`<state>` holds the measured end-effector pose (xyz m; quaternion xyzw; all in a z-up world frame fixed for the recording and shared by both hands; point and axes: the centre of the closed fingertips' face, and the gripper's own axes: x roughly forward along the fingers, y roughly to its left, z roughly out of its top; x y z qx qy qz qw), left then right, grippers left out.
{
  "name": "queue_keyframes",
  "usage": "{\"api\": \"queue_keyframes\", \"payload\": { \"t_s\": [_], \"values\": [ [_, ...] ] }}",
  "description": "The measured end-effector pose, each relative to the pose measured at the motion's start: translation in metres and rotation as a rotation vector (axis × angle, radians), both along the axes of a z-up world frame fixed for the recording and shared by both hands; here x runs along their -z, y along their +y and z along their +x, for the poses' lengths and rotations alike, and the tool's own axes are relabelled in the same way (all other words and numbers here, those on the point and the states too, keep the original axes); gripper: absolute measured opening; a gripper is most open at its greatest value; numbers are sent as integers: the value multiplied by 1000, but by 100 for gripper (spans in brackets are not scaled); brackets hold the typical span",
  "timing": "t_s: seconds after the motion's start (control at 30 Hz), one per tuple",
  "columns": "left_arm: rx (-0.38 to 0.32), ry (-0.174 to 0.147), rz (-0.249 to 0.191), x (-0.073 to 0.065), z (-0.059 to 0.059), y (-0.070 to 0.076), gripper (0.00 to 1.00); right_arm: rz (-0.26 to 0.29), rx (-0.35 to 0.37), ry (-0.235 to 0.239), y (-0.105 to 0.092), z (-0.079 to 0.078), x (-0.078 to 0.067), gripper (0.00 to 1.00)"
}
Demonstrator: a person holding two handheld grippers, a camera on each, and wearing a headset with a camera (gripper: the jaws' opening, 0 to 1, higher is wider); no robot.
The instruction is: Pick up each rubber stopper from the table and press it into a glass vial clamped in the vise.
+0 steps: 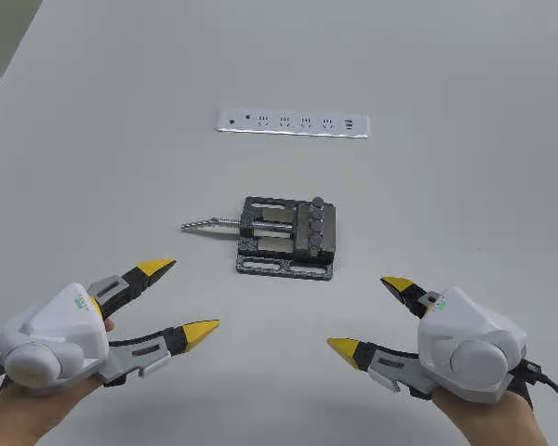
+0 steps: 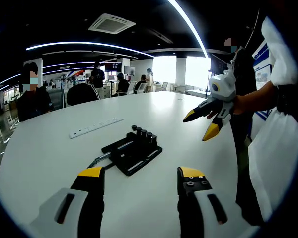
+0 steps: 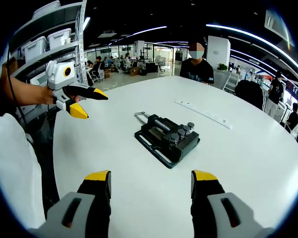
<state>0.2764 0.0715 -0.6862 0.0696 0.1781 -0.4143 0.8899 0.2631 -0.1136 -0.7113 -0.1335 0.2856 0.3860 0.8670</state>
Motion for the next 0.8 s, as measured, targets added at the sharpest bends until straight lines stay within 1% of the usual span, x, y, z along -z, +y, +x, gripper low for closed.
{"api": "queue_keyframes", "payload": {
  "t_s": [0.23,0.8],
  "values": [
    [-3,2,-2,-1,1,-1,58,0,2,4,-1,1,3,66],
    [-3,14,0,4,7,1,57,-2,7,17,-2,4,8,66]
  ]
}}
